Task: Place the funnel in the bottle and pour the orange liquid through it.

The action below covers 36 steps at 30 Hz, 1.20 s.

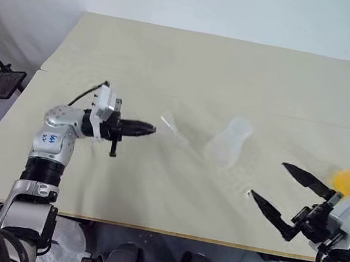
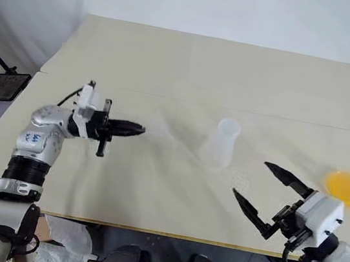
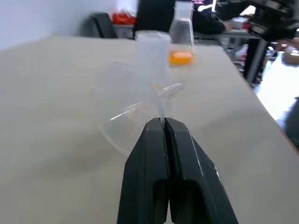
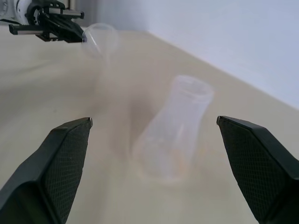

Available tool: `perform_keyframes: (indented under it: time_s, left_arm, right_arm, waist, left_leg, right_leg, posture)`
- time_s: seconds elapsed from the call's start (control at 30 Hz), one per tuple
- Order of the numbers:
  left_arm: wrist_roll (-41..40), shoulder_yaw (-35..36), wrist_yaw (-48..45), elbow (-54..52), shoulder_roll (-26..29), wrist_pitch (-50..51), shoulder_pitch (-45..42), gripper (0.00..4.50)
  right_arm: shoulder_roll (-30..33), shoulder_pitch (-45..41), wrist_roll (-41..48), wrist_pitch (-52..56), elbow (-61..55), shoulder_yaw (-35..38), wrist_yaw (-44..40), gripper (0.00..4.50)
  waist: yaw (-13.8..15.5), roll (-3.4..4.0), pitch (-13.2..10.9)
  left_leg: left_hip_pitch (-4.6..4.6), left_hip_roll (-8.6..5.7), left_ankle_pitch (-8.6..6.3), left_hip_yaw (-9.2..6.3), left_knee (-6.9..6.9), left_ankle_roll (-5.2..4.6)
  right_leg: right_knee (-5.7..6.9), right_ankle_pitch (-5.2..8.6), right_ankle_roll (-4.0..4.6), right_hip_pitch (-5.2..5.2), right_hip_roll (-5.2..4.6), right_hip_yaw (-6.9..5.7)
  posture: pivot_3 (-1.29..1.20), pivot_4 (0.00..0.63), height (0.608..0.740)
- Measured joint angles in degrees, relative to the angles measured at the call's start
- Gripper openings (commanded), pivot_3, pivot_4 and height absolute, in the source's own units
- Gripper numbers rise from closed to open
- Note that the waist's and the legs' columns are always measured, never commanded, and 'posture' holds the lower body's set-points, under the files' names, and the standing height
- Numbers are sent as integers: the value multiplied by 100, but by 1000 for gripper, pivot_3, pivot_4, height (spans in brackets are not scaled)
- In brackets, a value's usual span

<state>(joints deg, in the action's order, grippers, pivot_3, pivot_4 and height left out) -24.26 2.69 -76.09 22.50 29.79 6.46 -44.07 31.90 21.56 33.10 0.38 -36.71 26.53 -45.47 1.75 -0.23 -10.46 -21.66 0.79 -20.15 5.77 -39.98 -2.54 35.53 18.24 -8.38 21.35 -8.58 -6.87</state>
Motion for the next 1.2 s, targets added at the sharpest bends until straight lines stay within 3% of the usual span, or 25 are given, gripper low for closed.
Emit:
perform_keyframes:
  time_s: [0.17, 0.33, 0.5, 0.83, 0.97, 1.03, 1.2]
  left_arm:
    - [789, -517, 335, 601, -582, -956, -1514, 23]
    - [1513, -1017, 459, 1527, -1009, -1981, -2377, 23]
    - [2169, -1430, 593, 2301, -1220, -2955, -2819, 23]
    - [2687, -1772, 401, 2827, -1303, -4131, -3160, 23]
    - [2718, -1897, 278, 2885, -1434, -4392, -3237, 875]
    - [2652, -1886, 197, 2924, -1560, -4328, -3236, 1513]
    - [2035, -1456, 31, 2890, -1673, -3529, -3129, 2983]
  right_arm:
    - [-288, 107, 3, -93, -18, 107, 236, 4500]
    - [-775, 473, 22, -368, 78, 444, 411, 4500]
    - [-1024, 677, -5, -559, 149, 544, 514, 4500]
    - [-1115, 641, -115, -694, 148, 497, 687, 4500]
    - [-1114, 526, -154, -708, 175, 429, 741, 4500]
    - [-1114, 467, -167, -708, 246, 352, 749, 4500]
    - [-1120, 455, -173, -720, 281, 321, 839, 4500]
  waist:
    - [54, -1, 1]
    - [7, 2, 2]
    - [-51, 2, 2]
    - [-13, 0, 1]
    - [-20, 0, 1]
    - [-20, 0, 1]
    - [-32, 1, 1]
  left_leg:
    - [0, -22, -1, 10, 1, -1]
    - [0, -19, -1, 25, 13, -1]
    - [3, -12, -1, 43, 21, -1]
    - [1, -14, -3, 42, 18, -6]
    - [1, -13, -3, 43, 18, -6]
    - [1, -13, -4, 43, 18, -7]
    - [2, -6, -4, 42, 17, -7]
  right_leg:
    - [-5, 0, -1, 1, 6, 0]
    - [-11, 0, -1, 10, 13, 4]
    - [-18, 0, -1, 18, 19, 21]
    - [-20, 0, -1, 19, 14, 24]
    - [-20, 0, -1, 19, 14, 23]
    - [-21, 0, -1, 19, 14, 24]
    - [-17, 0, -1, 19, 14, 23]
  posture:
    - [0, 150, 740]
    - [0, 150, 740]
    - [0, 150, 740]
    - [0, 150, 740]
    - [0, 150, 740]
    - [0, 150, 740]
    - [0, 150, 740]
